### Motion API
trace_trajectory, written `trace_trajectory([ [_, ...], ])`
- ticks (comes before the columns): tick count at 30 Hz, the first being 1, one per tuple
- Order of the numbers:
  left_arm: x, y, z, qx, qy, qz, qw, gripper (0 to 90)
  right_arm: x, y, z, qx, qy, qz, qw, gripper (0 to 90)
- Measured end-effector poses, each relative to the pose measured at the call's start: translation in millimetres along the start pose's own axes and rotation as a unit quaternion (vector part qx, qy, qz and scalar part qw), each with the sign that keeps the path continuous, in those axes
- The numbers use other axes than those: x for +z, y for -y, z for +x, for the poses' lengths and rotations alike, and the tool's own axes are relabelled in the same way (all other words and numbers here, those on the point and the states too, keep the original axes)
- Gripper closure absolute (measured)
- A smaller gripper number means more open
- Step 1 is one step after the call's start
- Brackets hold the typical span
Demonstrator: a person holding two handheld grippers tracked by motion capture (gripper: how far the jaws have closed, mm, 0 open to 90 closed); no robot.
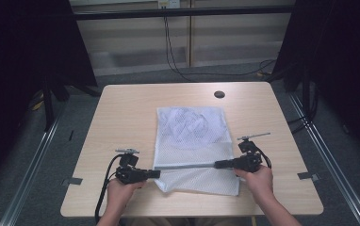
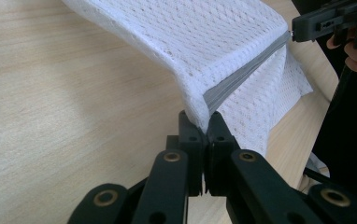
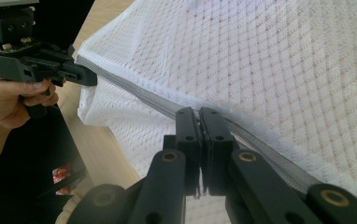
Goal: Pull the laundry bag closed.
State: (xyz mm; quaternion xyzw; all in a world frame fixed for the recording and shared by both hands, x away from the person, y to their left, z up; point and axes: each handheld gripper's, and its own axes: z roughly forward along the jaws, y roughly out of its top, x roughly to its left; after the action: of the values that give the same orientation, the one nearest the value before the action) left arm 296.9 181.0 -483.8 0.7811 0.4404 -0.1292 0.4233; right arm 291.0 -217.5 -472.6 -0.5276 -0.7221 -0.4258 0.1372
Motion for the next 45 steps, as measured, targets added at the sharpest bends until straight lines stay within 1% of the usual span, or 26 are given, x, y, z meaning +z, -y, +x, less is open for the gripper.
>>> trace_trajectory([
  [1,0.2,-0.1,0.1,0.000,-0.001,0.001,1.0000,88.3,-0.5,0.0,0.7,-0.001,0.004,0.001,1.0000,87.2],
  [2,0.1,0.0,0.2,-0.002,0.001,0.001,1.0000,88.3,-0.6,-0.1,1.3,-0.001,0.004,0.002,1.0000,87.2],
  [4,-0.3,-0.1,0.2,0.001,-0.001,0.000,1.0000,88.3,-1.2,-0.2,1.0,0.000,0.002,0.002,1.0000,87.3],
  [6,-0.7,0.0,0.0,-0.002,-0.003,-0.004,1.0000,88.3,-1.9,-0.2,0.8,-0.002,0.006,0.001,1.0000,87.2],
  [7,-1.1,-0.1,0.7,-0.001,0.000,-0.003,1.0000,88.2,-2.7,-0.3,0.5,-0.002,0.007,-0.001,1.0000,87.2],
  [10,-1.1,-0.1,0.8,-0.001,0.000,-0.003,1.0000,88.3,-3.8,0.3,0.2,-0.004,0.006,-0.001,1.0000,87.2],
  [11,-0.9,0.0,0.5,-0.001,0.000,-0.003,1.0000,88.3,-4.0,0.5,0.2,-0.002,0.006,0.000,1.0000,87.2],
  [13,-1.0,0.0,0.5,0.000,0.000,-0.002,1.0000,88.3,-4.6,1.1,-0.8,-0.004,0.009,-0.001,0.9999,87.2],
  [14,-1.4,0.0,0.4,-0.001,-0.001,-0.003,1.0000,88.3,-4.9,1.3,-1.7,-0.002,0.005,0.000,1.0000,87.3],
  [16,-1.8,0.1,0.5,-0.003,0.001,-0.005,1.0000,88.3,-6.2,1.8,-2.6,0.001,0.007,-0.004,1.0000,87.2],
  [17,-1.9,0.1,0.4,-0.003,-0.001,-0.005,1.0000,88.3,-6.9,2.0,-3.4,0.002,0.005,-0.003,1.0000,87.2],
  [18,-1.9,0.1,0.8,-0.003,0.001,-0.004,1.0000,88.3,-7.7,2.4,-3.5,0.000,0.009,-0.004,1.0000,87.2],
  [19,-1.7,0.1,0.7,-0.002,0.000,-0.003,1.0000,88.2,-8.4,2.6,-3.8,0.003,0.007,-0.006,1.0000,87.2],
  [22,-1.9,0.1,0.8,-0.003,-0.001,-0.004,1.0000,88.3,-10.7,2.9,-4.8,0.001,0.010,-0.005,0.9999,87.2],
  [27,-2.8,0.3,1.2,-0.003,-0.001,-0.005,1.0000,88.2,-16.0,4.5,-8.7,0.007,0.011,-0.012,0.9998,87.2],
  [29,-2.5,0.4,0.8,-0.004,-0.002,-0.004,1.0000,88.2,-16.8,5.4,-9.7,0.004,0.012,-0.013,0.9998,87.2],
  [30,-2.3,0.5,0.7,-0.005,0.000,-0.004,1.0000,88.2,-17.3,5.7,-9.4,0.008,0.010,-0.011,0.9999,87.2],
  [32,-2.4,0.6,0.4,-0.005,-0.002,-0.006,1.0000,88.2,-17.5,5.9,-9.1,0.009,0.010,-0.011,0.9998,87.2],
  [39,-2.1,0.7,0.5,-0.004,-0.002,-0.003,1.0000,88.2,-17.7,5.9,-9.3,0.008,0.009,-0.011,0.9999,87.2],
  [40,-2.3,0.8,0.6,-0.004,-0.002,-0.003,1.0000,88.2,-17.7,6.1,-10.2,0.003,0.010,-0.012,0.9999,87.2],
  [42,-2.3,0.8,0.6,-0.002,-0.003,-0.002,1.0000,88.2,-18.2,6.4,-10.3,0.006,0.010,-0.012,0.9999,87.2],
  [45,-2.2,0.9,0.4,-0.004,-0.003,-0.003,1.0000,88.2,-19.4,7.0,-11.2,0.003,0.010,-0.013,0.9999,87.2],
])
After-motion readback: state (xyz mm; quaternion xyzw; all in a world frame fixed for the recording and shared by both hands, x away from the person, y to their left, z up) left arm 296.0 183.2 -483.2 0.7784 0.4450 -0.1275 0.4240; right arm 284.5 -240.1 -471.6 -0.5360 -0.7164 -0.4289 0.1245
